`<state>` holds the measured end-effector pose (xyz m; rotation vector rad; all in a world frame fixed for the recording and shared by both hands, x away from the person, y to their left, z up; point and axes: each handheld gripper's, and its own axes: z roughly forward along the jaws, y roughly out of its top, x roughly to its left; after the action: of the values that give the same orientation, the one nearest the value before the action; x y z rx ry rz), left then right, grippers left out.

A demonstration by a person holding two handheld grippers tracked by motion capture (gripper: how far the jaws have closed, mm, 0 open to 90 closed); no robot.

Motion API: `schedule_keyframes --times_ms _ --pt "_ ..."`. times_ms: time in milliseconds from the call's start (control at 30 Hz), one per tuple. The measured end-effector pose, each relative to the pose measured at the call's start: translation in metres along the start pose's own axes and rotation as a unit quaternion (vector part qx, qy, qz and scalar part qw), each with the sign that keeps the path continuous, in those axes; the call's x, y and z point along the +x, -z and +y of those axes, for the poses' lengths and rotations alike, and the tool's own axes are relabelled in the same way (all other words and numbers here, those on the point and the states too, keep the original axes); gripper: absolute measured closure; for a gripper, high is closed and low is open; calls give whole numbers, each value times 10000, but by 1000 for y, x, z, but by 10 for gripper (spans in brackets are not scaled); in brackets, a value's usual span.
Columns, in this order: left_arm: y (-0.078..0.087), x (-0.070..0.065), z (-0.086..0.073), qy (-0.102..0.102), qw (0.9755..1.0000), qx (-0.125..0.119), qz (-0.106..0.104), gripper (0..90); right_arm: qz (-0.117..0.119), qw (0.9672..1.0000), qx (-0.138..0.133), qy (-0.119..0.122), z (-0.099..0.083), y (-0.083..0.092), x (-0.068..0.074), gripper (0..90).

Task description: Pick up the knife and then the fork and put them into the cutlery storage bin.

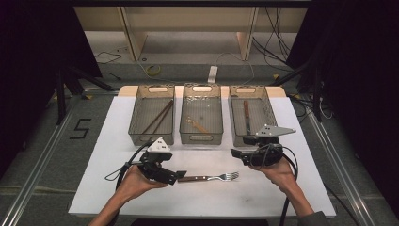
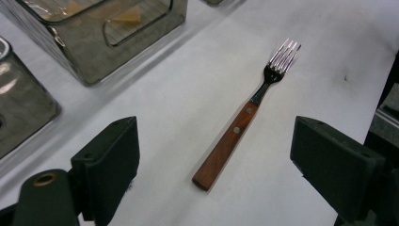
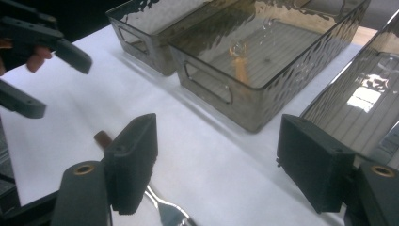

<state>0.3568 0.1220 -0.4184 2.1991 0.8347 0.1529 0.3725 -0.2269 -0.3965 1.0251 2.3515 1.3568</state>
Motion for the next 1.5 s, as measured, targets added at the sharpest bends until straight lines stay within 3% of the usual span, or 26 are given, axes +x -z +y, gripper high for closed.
schedule_keyframes --times_ms 167,300,400,567,800,1300,1333,1500 --pt "-7 2 9 -70 9993 372 -27 156 40 10000 3 -28 -12 7 4 294" --pt "-18 1 14 -247 9967 765 86 162 52 10000 76 -25 -23 10 7 290" --pt "-27 -2 17 -291 9945 1006 4 173 98 9999 119 18 -30 10 10 290" --pt "-41 -6 18 -493 9887 1416 38 210 164 9997 156 79 -35 10 16 289" --pt "-58 -11 21 -728 9807 1813 -20 306 200 9995 218 101 -41 10 21 287" --pt "-75 -19 22 -1001 9718 2132 -100 490 253 9991 292 150 -46 9 28 284" --pt "-76 -19 21 -979 9721 2128 -107 499 258 9991 299 149 -46 8 28 284" --pt "-80 -21 20 -1124 9684 2221 -135 539 276 9989 324 171 -46 7 29 284"
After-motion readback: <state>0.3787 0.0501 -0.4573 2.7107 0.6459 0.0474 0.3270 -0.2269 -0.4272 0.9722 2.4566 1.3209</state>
